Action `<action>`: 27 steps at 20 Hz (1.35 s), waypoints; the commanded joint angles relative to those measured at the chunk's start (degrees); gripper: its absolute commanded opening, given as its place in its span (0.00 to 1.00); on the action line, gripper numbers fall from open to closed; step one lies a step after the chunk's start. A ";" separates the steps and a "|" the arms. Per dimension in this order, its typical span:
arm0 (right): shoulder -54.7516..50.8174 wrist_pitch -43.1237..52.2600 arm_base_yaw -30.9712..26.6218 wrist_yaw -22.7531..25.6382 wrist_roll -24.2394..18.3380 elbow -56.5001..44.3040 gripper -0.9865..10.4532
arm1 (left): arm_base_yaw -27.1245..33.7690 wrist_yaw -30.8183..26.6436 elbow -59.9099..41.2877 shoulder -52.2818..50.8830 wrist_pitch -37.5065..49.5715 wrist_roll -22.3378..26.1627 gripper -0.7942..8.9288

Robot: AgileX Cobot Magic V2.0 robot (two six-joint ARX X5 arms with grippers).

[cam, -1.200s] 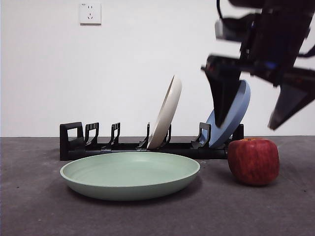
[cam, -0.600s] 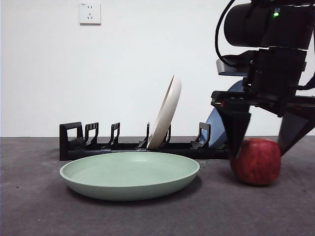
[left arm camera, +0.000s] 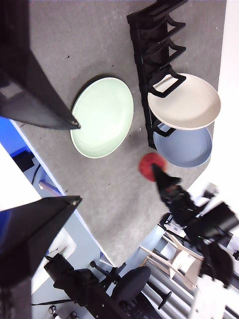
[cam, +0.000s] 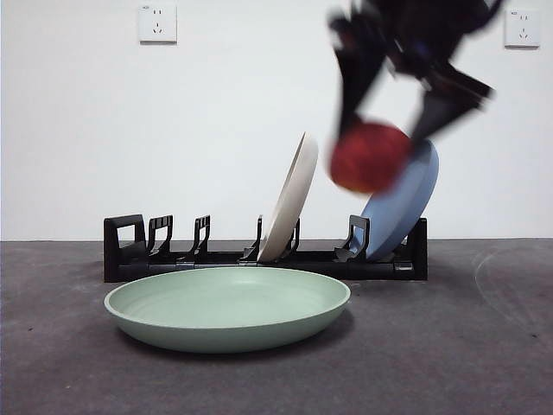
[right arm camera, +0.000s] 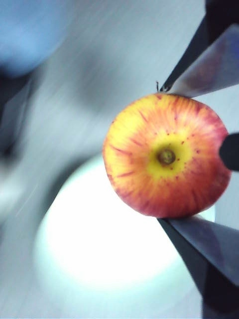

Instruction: Take the green plate from the plate rack,put the plate on the table,take the apple from the table,put the apple in the plate

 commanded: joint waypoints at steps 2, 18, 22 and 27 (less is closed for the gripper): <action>0.15 4.94 4.20 -6.62 0.28 3.56 0.08 | -0.02 -1.05 -0.31 -0.20 0.26 -0.20 0.31; 14.67 10.21 18.82 12.57 2.03 3.63 0.08 | -0.02 -1.09 -0.31 -0.09 0.26 -0.31 0.31; 18.23 9.84 18.84 13.29 2.03 3.63 0.08 | -0.02 -1.07 -0.31 -0.09 0.26 -0.44 0.31; 21.07 9.35 18.82 13.38 1.99 3.63 0.08 | -0.02 -1.05 -0.31 -0.09 0.26 -0.46 0.31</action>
